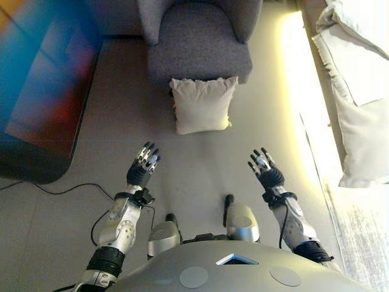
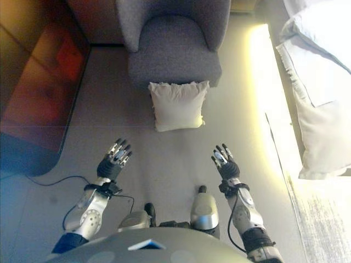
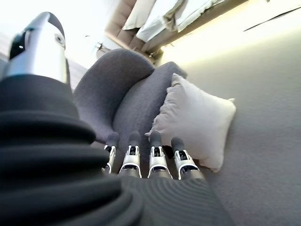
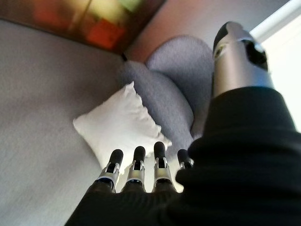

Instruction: Pick up the cushion and take it to the sofa

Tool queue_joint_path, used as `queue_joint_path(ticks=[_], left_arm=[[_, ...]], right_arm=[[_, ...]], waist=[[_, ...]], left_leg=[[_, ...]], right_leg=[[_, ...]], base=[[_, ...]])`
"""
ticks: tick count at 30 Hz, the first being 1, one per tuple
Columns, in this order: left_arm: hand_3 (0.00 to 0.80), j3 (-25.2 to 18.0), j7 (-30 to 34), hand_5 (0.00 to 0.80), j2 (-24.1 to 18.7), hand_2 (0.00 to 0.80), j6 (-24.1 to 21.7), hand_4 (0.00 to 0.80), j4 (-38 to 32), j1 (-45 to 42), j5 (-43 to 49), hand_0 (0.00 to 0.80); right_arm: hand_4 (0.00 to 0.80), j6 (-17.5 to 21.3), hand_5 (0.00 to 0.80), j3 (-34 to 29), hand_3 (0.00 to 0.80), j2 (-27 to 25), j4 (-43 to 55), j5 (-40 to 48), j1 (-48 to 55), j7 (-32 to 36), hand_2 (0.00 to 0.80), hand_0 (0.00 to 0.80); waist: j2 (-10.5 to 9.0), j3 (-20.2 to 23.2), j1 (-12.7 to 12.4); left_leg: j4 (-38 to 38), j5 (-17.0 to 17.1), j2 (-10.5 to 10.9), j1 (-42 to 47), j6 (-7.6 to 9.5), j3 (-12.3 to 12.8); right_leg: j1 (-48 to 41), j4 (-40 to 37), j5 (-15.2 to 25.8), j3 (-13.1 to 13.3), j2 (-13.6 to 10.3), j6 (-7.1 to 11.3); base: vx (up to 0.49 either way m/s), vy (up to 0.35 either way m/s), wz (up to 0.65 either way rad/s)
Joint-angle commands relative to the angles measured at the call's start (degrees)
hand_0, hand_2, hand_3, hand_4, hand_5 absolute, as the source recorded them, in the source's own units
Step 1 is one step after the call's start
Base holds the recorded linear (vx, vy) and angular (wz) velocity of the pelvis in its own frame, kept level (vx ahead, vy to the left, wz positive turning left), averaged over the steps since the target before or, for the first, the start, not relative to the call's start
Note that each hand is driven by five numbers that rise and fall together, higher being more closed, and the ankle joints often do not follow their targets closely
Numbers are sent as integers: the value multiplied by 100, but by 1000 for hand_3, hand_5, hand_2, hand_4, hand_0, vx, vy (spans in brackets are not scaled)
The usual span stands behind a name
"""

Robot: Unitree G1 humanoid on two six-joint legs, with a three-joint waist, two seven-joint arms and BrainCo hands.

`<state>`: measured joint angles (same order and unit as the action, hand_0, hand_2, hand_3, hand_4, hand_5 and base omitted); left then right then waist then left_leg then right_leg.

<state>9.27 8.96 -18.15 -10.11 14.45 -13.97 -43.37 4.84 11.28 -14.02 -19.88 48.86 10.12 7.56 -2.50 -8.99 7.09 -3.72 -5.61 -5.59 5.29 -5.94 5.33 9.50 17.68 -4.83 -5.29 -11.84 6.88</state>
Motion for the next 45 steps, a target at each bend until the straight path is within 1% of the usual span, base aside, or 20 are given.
queue_joint_path(ticks=[1,4,6,9,12,14,18,21,24,26,27,30,32,33,34,36,37,41,43,45], left_arm=[[0,-159,-131,0,-142,0,25,0,-747,-120,-189,0],[0,-43,-493,0,-14,0,18,0,-743,87,-194,0],[0,49,-640,0,19,0,37,0,-718,232,-178,0],[0,127,-816,0,19,0,63,0,-621,335,-21,0],[0,143,-753,0,-57,0,81,0,-655,426,-160,0],[0,147,-655,0,-94,0,26,0,-741,412,-155,0],[0,67,-586,0,-85,0,-72,0,-902,106,21,0],[0,-86,-532,0,-73,0,-182,0,-949,-178,-58,0],[0,-213,-459,0,-58,0,-300,0,-951,-313,-180,0],[0,-244,-438,0,-77,0,-357,0,-907,-260,-232,0],[0,-265,-472,0,-122,0,-347,0,-897,-218,-265,0],[0,-302,-601,0,-189,0,-222,0,-852,-98,-262,0],[0,-305,-570,0,-275,0,-164,0,-782,-50,-137,0],[0,-291,-620,0,-318,0,-125,0,-739,-28,-9,0],[0,-281,-595,0,-384,0,-64,0,-736,10,-58,0],[0,-313,-515,0,-453,0,46,0,-730,110,-8,0],[0,-338,-498,0,-461,0,44,0,-710,159,69,0],[0,-586,-401,0,-510,0,-15,0,-752,102,-17,0],[0,-669,-362,0,-540,0,-130,0,-839,-16,-117,0],[0,-676,-305,0,-541,0,-217,0,-881,-113,-86,0]], right_arm=[[0,-69,0,15,0,-63,506,-35,13,89,0,0],[0,-21,0,80,0,-168,388,-33,-45,185,0,0],[0,35,0,93,0,-196,317,8,-72,182,0,0],[0,70,0,79,0,-165,208,76,-57,234,0,0],[0,49,0,69,0,-158,282,12,63,152,0,0],[0,155,0,121,0,-174,307,32,150,158,0,0],[0,268,0,164,0,-205,285,165,290,324,0,0],[0,119,0,132,0,-266,255,244,337,501,0,0],[0,73,0,158,0,-286,188,145,344,621,0,0],[0,76,0,218,0,-279,177,131,263,596,0,0],[0,81,0,265,0,-281,177,152,233,550,0,0],[0,-35,0,284,0,-142,208,214,210,389,0,0],[0,-3,0,316,0,-23,102,258,135,317,0,0],[0,21,0,330,0,50,94,283,87,243,0,0],[0,49,0,366,0,105,170,326,74,222,0,0],[0,183,0,415,0,177,259,197,79,228,0,0],[0,197,0,421,0,209,226,189,35,210,0,0],[0,61,0,354,0,267,217,102,-1,216,0,0],[0,58,0,364,0,212,329,130,55,322,0,0],[0,77,0,316,0,172,371,175,71,379,0,0]], waist=[[-9,460,193],[-79,573,199],[-178,562,128],[-177,451,-11],[-62,286,-164],[75,161,-353],[175,32,-823],[220,70,-1026],[311,93,-1124],[365,79,-1166],[341,83,-1200],[300,182,-1286],[183,300,-1379],[161,370,-1413],[203,410,-1377],[278,438,-1320],[276,426,-1296],[209,253,-1136],[129,132,-929],[0,66,-751]], left_leg=[[-1559,620,-565,707,-40,-46],[-2750,1185,-596,308,-114,-72],[-3267,1245,-557,-212,-42,-60],[-2901,1125,-497,-757,152,95],[-1903,1482,-651,-1242,119,366],[-999,1715,-723,-1557,-2,347],[531,2162,-722,-2118,-142,109],[806,2206,-722,-2405,-167,-155],[829,2380,-872,-2623,-240,-61],[686,2262,-933,-2553,-215,-59],[645,2009,-884,-2523,-136,-54],[-379,1926,-569,-2672,-20,-274],[-570,1646,-325,-2683,250,-149],[-556,1521,-195,-2573,381,-94],[-503,1418,-115,-2380,466,-28],[-484,1230,13,-2088,606,115],[-488,1147,67,-1967,633,195],[-515,860,275,-1456,623,267],[-491,594,366,-1081,569,152],[-526,265,499,-870,555,-12]], right_leg=[[517,-1057,1580,335,210,63],[237,-1017,1305,279,463,-354],[-3,-1007,1146,238,506,-536],[-311,-937,831,170,627,-602],[-636,-968,511,131,753,-569],[-874,-1007,309,70,803,-476],[-1606,-1155,-89,311,875,-344],[-1960,-1130,-472,517,849,-343],[-2186,-1046,-798,541,788,-320],[-2270,-838,-1033,583,700,-249],[-2302,-681,-1054,607,592,-202],[-2496,-86,-835,643,208,34],[-2553,464,37,535,-98,172],[-2464,1017,745,509,-235,240],[-2171,1537,1166,505,-279,267],[-1621,2084,1510,243,-525,216],[-1370,2076,1476,96,-631,184],[-742,772,1217,-494,-749,43],[-268,-189,1316,-439,-615,51],[-12,-937,1532,-168,-512,181]], base=[[358,-240,4],[335,-253,-8],[318,-192,-20],[298,-11,-7],[231,116,4],[351,164,30],[528,83,11],[606,123,-42],[584,228,-71],[520,284,-86],[550,322,-86],[539,343,-70],[457,330,-15],[465,397,3],[443,386,-3],[395,329,2],[344,241,3],[315,24,-14],[310,-97,-28],[350,-116,6]])
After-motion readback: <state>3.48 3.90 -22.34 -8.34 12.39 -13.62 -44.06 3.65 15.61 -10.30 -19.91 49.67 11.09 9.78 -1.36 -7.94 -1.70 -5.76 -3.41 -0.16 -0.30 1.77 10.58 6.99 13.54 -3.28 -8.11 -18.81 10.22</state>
